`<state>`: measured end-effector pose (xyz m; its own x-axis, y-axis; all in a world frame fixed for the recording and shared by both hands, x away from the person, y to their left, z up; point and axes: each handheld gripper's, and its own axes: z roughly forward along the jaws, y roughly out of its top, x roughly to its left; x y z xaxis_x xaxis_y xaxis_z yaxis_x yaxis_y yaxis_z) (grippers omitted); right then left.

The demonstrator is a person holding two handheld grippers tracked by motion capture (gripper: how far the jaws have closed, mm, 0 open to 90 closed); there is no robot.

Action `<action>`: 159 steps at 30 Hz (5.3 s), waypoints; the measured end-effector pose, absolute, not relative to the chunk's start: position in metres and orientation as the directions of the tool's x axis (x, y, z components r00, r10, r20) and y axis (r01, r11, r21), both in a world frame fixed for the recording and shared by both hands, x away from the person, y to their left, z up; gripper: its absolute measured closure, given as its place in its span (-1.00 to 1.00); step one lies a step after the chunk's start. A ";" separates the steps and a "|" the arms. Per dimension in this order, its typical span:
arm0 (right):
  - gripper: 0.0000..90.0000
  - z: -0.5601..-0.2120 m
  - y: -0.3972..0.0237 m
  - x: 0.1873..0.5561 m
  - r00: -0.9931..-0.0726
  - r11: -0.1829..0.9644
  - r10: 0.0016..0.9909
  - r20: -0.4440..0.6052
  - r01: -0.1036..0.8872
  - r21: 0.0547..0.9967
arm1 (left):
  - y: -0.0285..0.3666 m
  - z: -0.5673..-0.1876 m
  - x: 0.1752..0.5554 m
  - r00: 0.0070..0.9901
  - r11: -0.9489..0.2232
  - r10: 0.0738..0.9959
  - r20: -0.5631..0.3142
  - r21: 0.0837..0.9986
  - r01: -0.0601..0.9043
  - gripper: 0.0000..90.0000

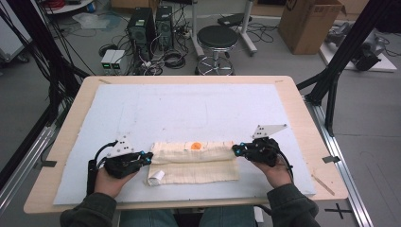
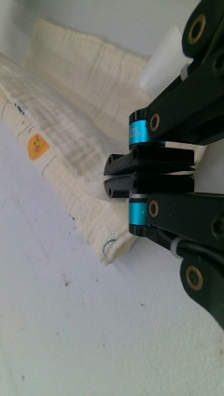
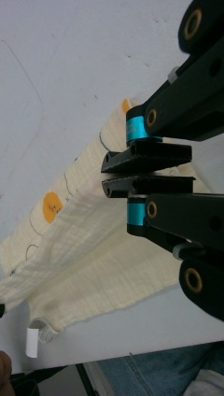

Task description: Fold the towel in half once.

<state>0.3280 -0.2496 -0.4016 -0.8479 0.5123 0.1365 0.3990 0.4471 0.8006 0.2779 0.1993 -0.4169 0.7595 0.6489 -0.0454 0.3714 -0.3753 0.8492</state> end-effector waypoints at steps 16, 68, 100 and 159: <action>0.77 -0.404 -0.259 0.304 -0.862 0.435 0.483 0.153 0.388 0.813 | 0.210 -0.412 0.264 0.821 -0.344 0.563 -0.096 0.876 0.339 0.60; 0.30 -0.421 -0.245 0.385 -0.769 0.431 0.616 0.170 0.510 0.745 | 0.195 -0.422 0.340 0.655 -0.288 0.740 -0.153 0.809 0.513 0.15; 0.90 -0.416 -0.231 0.396 -0.787 0.481 0.597 0.156 0.506 0.716 | 0.199 -0.429 0.361 0.624 -0.290 0.765 -0.158 0.781 0.553 0.90; 0.10 -0.394 -0.228 0.420 -0.750 0.392 0.640 0.164 0.503 0.770 | 0.222 -0.396 0.382 0.608 -0.168 0.770 -0.196 0.856 0.489 0.24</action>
